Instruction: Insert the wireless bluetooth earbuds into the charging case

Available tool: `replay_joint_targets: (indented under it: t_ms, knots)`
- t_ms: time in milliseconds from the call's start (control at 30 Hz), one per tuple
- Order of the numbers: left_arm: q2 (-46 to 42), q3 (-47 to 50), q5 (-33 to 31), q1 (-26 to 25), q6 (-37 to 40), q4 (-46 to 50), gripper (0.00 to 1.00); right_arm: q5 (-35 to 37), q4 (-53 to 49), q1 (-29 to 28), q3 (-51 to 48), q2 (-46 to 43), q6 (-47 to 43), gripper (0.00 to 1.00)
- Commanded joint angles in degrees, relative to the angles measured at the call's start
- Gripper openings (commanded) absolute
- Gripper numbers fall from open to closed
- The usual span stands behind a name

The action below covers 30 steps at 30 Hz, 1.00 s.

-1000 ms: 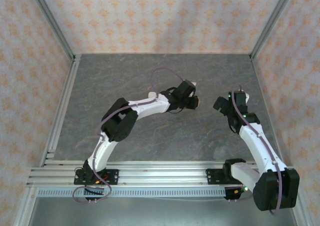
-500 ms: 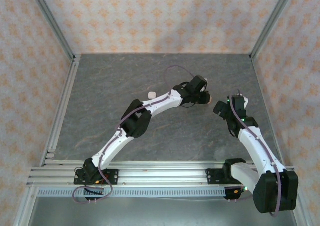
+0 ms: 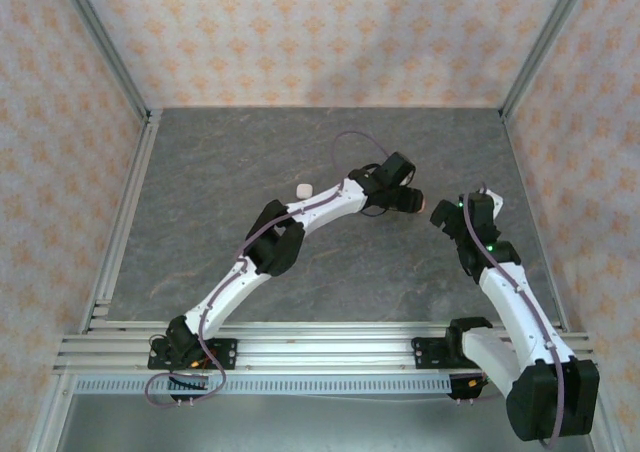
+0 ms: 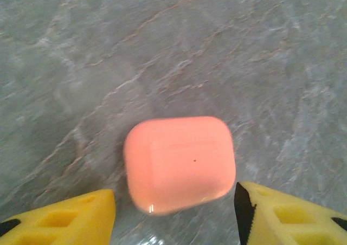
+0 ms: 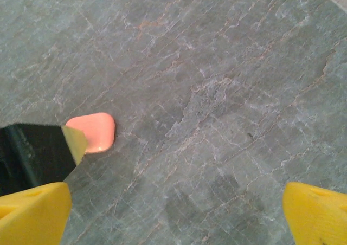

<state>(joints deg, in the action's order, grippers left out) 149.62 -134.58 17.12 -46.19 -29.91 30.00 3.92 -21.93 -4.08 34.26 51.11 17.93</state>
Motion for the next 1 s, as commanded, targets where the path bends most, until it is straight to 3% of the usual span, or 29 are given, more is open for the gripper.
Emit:
replay_joint_targets:
  t_ms: [0, 67, 100, 133, 167, 400, 567, 733, 967]
  knots:
    - [-9.33, -1.0, -5.69, 2.73, 7.19, 7.12, 0.64, 3.71, 4.66, 0.21, -1.16, 0.06, -0.38, 0.99]
    - [-13.96, 2.17, -8.11, 4.63, 10.51, 7.99, 0.71, 4.19, 8.26, 0.2, -1.79, 0.9, -1.77, 0.99]
    - [-16.32, 4.0, -9.07, 5.51, 11.97, 7.7, 0.79, 4.74, 9.71, 0.2, -2.07, 1.29, -2.02, 0.99]
    - [-19.13, 6.42, -10.2, 6.47, 13.67, 7.23, 0.94, 5.39, 11.2, 0.2, -2.33, 1.8, -2.36, 0.99]
    - [-22.25, 9.05, -11.47, 7.52, 15.44, 6.83, 1.0, 5.98, 12.65, 0.17, -2.51, 2.38, -2.67, 0.99]
    - [-43.57, 30.64, -19.88, 14.67, 25.46, -0.21, 1.0, 9.38, 24.74, 0.2, -5.07, 6.22, -7.71, 0.99]
    - [-61.29, 58.24, -21.71, 22.43, 29.76, -17.77, 1.0, 8.21, 38.59, 0.2, -10.13, 9.51, -11.12, 0.99]
    - [-76.42, 82.52, -25.66, 30.11, 30.08, -31.77, 1.0, 10.37, 46.56, 0.21, -12.65, 12.52, -12.87, 0.99]
    - [-85.76, 101.38, -24.12, 41.3, 25.65, -40.5, 1.0, 9.75, 57.04, 0.21, -13.34, 20.87, -16.83, 0.99]
